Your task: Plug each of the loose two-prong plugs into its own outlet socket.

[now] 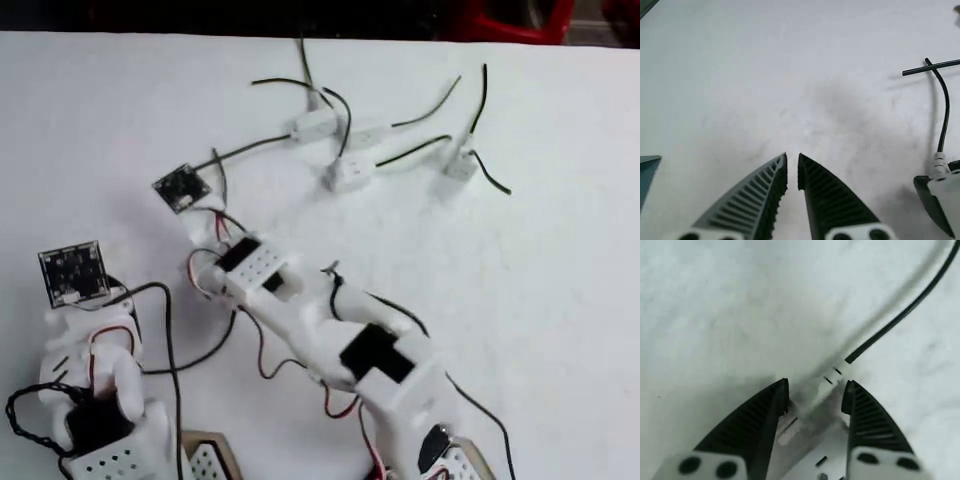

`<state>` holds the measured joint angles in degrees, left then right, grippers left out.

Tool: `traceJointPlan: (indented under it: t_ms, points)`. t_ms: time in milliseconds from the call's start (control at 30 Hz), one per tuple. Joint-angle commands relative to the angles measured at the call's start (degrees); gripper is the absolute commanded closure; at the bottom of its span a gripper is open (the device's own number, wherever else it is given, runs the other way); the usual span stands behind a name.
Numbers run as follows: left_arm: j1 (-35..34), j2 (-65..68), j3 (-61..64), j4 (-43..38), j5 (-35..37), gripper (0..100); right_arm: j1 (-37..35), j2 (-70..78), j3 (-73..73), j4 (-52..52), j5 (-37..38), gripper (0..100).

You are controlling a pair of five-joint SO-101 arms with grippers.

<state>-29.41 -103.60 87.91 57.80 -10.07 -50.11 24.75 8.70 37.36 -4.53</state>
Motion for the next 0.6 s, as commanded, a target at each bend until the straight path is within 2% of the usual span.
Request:
traceJointPlan:
  t_ms: [0, 67, 300, 567]
  points:
    - [-0.57, -0.66, -2.29, -1.41, 0.62, 94, -0.22, 1.45, -5.54, 6.02, -0.09, 91.8]
    - [-0.57, -0.66, -2.29, -1.41, 0.62, 94, -0.22, 2.07, -7.30, 7.87, 0.00, 98.5]
    - [-0.57, -0.66, -2.29, -1.41, 0.62, 94, 0.04, -1.36, -6.95, 11.30, 2.02, 98.1]
    - [-0.57, -0.66, -2.29, -1.41, 0.62, 94, 1.98, -17.45, 0.97, 17.45, 3.60, 98.1]
